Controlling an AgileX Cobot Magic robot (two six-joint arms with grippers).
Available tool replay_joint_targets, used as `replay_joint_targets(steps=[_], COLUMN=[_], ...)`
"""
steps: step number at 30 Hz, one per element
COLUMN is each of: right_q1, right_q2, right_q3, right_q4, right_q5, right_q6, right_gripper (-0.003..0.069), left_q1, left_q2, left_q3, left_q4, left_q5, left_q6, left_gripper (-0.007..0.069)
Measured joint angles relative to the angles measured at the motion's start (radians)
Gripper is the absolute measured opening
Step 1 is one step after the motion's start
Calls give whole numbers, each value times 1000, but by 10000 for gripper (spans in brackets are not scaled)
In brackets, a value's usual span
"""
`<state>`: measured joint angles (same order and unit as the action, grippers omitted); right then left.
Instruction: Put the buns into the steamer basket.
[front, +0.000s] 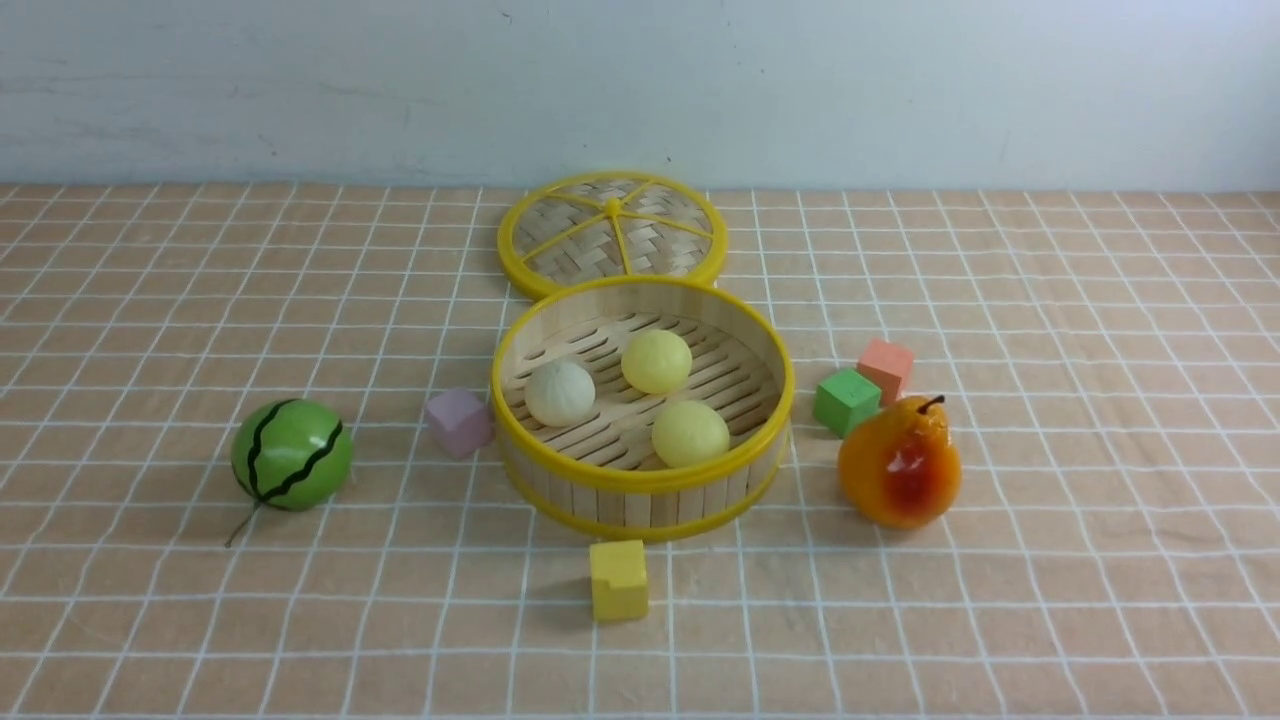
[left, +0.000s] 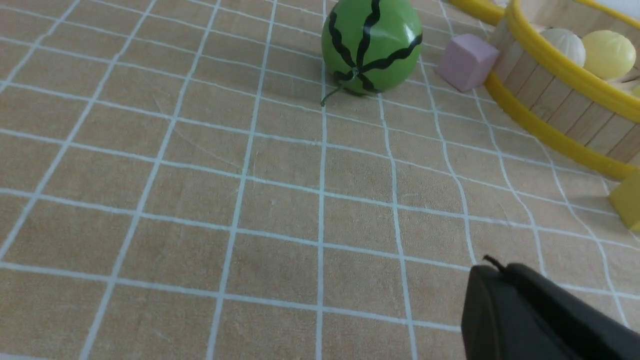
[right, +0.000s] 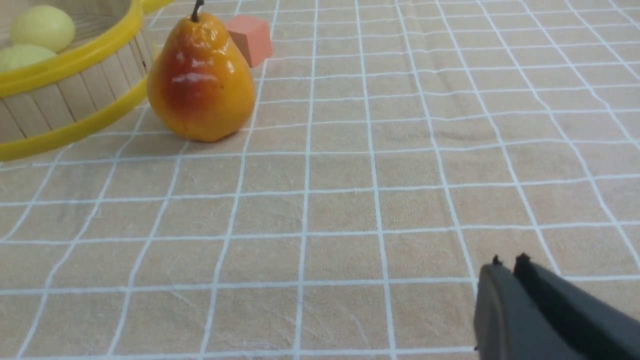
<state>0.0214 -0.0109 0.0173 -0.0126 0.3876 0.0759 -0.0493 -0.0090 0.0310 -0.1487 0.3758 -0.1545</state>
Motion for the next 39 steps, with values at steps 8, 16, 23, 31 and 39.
replay_joint_targets(steps=[8,16,23,31,39], right_q1=[0,0,0,0,0], right_q2=[0,0,0,0,0], right_q3=[0,1,1,1,1], right_q4=[0,0,0,0,0], right_q5=[0,0,0,0,0], right_q6=[0,0,0,0,0], right_gripper=[32,42,52,63,74], left_q1=[0,0,0,0,0], left_q2=[0,0,0,0,0], left_q3=[0,0,0,0,0], left_q4=[0,0,0,0,0], left_q5=[-7,-7,-7,-7,-7], left_q6=[0,0,0,0,0], left_gripper=[-13,-13,-13,-11,-3])
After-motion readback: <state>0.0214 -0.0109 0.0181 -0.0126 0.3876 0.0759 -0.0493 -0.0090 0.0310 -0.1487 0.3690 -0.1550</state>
